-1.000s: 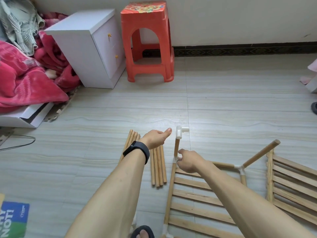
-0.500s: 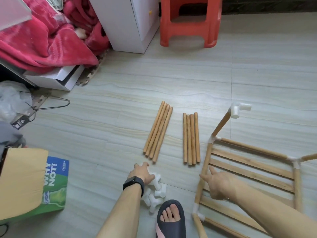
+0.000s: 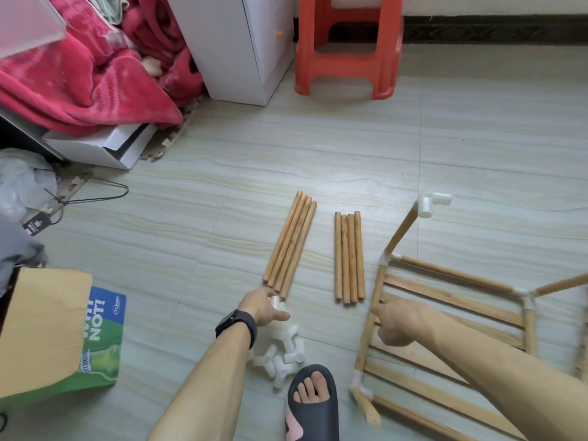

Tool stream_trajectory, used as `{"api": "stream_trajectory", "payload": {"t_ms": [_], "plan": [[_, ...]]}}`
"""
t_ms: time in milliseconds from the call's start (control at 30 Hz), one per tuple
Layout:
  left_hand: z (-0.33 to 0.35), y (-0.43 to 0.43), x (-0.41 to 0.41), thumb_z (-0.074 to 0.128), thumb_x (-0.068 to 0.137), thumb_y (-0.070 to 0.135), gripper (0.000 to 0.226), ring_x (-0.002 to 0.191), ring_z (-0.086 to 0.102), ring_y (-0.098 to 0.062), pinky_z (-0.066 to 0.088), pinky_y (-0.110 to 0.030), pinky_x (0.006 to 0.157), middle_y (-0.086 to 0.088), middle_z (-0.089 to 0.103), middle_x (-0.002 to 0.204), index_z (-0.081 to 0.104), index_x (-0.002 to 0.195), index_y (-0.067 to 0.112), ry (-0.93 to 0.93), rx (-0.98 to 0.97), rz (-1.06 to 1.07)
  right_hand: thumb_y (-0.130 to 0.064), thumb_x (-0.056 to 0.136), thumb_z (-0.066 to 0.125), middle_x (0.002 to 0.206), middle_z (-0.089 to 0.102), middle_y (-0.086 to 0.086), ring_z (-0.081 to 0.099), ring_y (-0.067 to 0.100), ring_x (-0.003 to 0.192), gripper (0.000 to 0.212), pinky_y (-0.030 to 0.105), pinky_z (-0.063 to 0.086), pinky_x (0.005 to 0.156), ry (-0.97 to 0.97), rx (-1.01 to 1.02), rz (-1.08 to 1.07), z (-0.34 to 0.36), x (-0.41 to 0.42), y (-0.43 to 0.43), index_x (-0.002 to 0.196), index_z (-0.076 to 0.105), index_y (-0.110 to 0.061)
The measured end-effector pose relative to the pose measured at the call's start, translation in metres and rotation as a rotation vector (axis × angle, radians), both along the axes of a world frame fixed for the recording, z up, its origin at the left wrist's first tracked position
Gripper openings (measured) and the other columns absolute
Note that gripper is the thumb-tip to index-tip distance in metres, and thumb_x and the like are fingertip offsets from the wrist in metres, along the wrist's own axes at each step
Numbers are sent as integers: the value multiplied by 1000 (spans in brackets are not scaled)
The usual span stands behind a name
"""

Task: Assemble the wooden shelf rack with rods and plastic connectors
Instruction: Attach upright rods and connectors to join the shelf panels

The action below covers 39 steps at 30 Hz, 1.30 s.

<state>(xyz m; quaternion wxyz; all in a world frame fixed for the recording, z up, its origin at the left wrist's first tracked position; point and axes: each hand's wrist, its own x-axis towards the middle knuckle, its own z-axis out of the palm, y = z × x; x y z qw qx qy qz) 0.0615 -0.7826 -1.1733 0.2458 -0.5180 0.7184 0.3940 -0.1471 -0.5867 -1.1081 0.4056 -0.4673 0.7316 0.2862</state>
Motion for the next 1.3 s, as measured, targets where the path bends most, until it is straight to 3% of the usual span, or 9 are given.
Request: {"api": "stream_trajectory", "payload": {"t_ms": [133,233,400,633,733,833,967,1100,1300], "plan": [[77,-2,-32,91,73,33,83,107,66,-20,60,-29,79,1,62,120,51,143,14,233,212,55,-34,101,46,159,40,10,40,30,145,60,42,37,117,-42,-190,-117,61,-12,-15,158,31,-21],[145,2,-64,94,65,37,74,92,73,-18,60,-35,87,-3,70,117,63,130,22,397,400,40,-43,101,55,159,40,8,41,28,144,66,37,34,117,-194,-383,-299,115,-22,-19,158,31,-21],[259,35,-121,90,71,42,44,83,71,-21,57,-26,70,-1,76,90,76,110,26,631,503,-38,-34,88,79,133,57,5,72,22,103,69,34,57,89,-489,-830,-713,212,-42,30,148,46,-36],[313,117,-182,81,80,43,41,81,70,-20,56,-24,70,-6,72,92,72,113,20,726,596,-105,-25,89,79,117,69,5,76,26,85,54,44,60,89,-522,-1380,-1053,241,-39,114,138,57,-33],[301,153,-193,81,81,46,41,78,69,-18,53,-24,70,-8,71,95,74,113,20,726,639,-132,-25,90,78,124,66,1,76,21,82,42,46,59,89,-334,-1416,-1058,231,-45,142,128,61,-31],[295,170,-200,79,83,48,51,78,68,-17,53,-24,70,-10,72,98,71,121,16,698,657,-216,-22,88,79,115,68,-4,76,20,79,30,44,61,82,-281,-1378,-1034,225,-55,164,111,61,-31],[293,179,-202,80,81,51,49,79,69,-18,56,-23,70,-7,75,93,72,116,17,661,675,-258,-34,84,82,108,69,-8,73,13,81,28,27,51,71,-186,-1356,-989,219,-61,181,97,58,-31],[290,182,-201,82,78,52,57,83,70,-18,57,-25,76,-12,75,104,70,119,14,657,717,-230,-38,85,81,103,69,-13,68,-3,81,25,7,45,62,-121,-1370,-966,215,-63,185,96,59,-36],[291,178,-200,84,77,52,69,83,68,-15,57,-23,76,-18,71,121,63,129,11,726,779,-173,-36,92,71,105,69,-12,70,5,89,25,22,55,74,-106,-1441,-989,220,-67,181,114,61,-34]]}}
